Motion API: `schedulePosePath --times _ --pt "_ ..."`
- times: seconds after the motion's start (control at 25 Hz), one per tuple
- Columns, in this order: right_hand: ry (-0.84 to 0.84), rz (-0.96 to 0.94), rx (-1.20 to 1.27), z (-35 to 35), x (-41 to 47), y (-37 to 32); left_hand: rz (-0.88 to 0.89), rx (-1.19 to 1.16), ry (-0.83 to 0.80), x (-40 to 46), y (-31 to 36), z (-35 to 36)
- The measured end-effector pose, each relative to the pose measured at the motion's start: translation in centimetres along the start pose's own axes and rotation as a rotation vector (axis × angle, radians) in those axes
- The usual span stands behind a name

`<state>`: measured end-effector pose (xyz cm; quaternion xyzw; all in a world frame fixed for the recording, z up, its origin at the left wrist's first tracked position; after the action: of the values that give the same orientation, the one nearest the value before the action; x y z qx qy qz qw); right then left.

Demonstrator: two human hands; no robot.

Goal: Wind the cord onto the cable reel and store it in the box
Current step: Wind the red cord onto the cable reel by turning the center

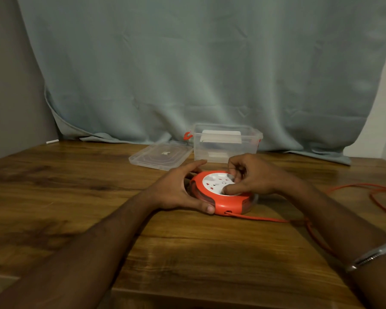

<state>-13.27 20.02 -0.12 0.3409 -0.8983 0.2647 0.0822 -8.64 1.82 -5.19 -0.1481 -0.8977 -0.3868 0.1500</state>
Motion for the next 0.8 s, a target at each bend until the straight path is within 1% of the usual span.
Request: schedulePosePath --times 0.24,0.52,0.6,0.72,0.8 --pt "0.126 0.032 -0.204 -0.2 -0.2 -1.1 0.002 -0.012 0.006 0.0 -0.2 0.0" --pt "0.238 0.131 -0.253 -0.1 -0.2 -1.4 0.007 0.002 -0.015 0.2 0.0 0.2" --pt "0.257 0.127 -0.268 0.4 -0.1 -1.8 0.002 0.002 -0.026 0.2 0.0 0.4" --pt "0.247 0.056 -0.233 0.1 0.2 -2.1 -0.01 -0.005 -0.038 0.2 -0.1 0.4" --pt "0.165 -0.005 -0.144 -0.6 0.2 -1.6 -0.019 -0.007 -0.045 0.2 -0.2 0.4"
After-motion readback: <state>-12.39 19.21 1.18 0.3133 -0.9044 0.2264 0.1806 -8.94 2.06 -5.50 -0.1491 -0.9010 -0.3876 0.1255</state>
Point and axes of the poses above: each hand's wrist, its own x-axis towards the middle knuckle, its own z-axis out of the palm, y = z × x, the point moved 8 cm from there along x, towards the middle knuckle, and after that the axes turned 6 degrees about y, right-handed, at the moved point
